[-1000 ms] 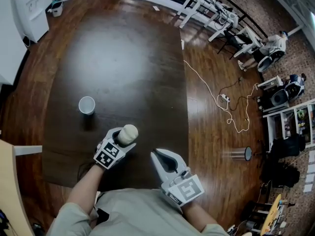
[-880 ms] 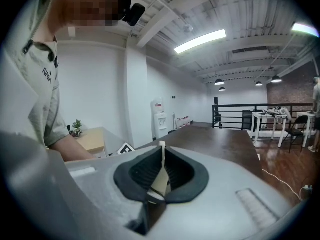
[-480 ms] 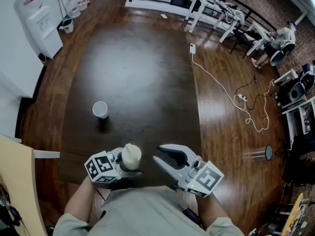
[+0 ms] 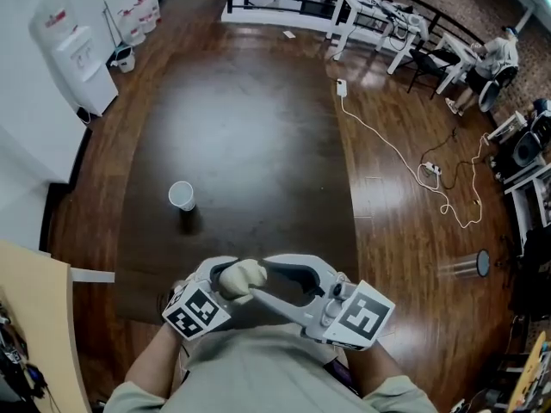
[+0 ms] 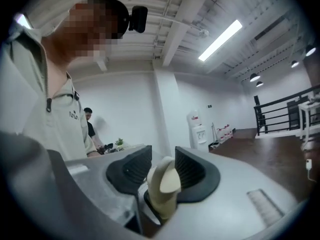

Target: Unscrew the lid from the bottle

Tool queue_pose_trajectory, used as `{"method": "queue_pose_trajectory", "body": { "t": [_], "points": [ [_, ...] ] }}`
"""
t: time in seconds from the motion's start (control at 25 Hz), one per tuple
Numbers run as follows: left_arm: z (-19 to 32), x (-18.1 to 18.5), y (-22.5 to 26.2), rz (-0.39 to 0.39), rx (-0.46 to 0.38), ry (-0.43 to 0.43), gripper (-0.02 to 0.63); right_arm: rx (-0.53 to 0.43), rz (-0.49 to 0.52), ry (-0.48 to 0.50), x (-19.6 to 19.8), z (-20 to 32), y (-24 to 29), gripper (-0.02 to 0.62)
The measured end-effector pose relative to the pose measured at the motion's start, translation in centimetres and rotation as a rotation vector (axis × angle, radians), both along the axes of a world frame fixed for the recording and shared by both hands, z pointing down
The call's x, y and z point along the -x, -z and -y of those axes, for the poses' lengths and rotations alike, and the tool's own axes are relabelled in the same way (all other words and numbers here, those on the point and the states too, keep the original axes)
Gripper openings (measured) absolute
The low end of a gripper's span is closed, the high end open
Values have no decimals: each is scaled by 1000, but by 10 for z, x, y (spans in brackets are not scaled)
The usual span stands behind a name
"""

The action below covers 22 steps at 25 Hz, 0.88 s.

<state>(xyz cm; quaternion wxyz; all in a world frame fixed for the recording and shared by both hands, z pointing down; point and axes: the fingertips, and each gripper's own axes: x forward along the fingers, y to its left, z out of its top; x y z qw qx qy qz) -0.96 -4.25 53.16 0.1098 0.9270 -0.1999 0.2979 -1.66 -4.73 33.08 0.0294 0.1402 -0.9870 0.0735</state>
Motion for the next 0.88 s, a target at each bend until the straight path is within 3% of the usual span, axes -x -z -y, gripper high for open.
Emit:
{"method": "queue_pose_trajectory", "body": {
  "t": [0.16,0.24,0.32,0.56,0.88],
  "points": [
    [19,-1,0,59,-98,153,327,-65,-132,-109,1,8,-11,136],
    [28,0,2,111,-171,210,327,-41,-165,-179,-4,15,-16,114],
    [36,4,6,161,-241,271,327,15,-154,-235,-11,19,-18,66],
    [55,23,21,302,-434,402,324,181,-64,-373,-22,25,-21,116],
    [54,24,11,311,-417,411,322,176,-74,-476,-22,30,-29,124]
  ]
}}
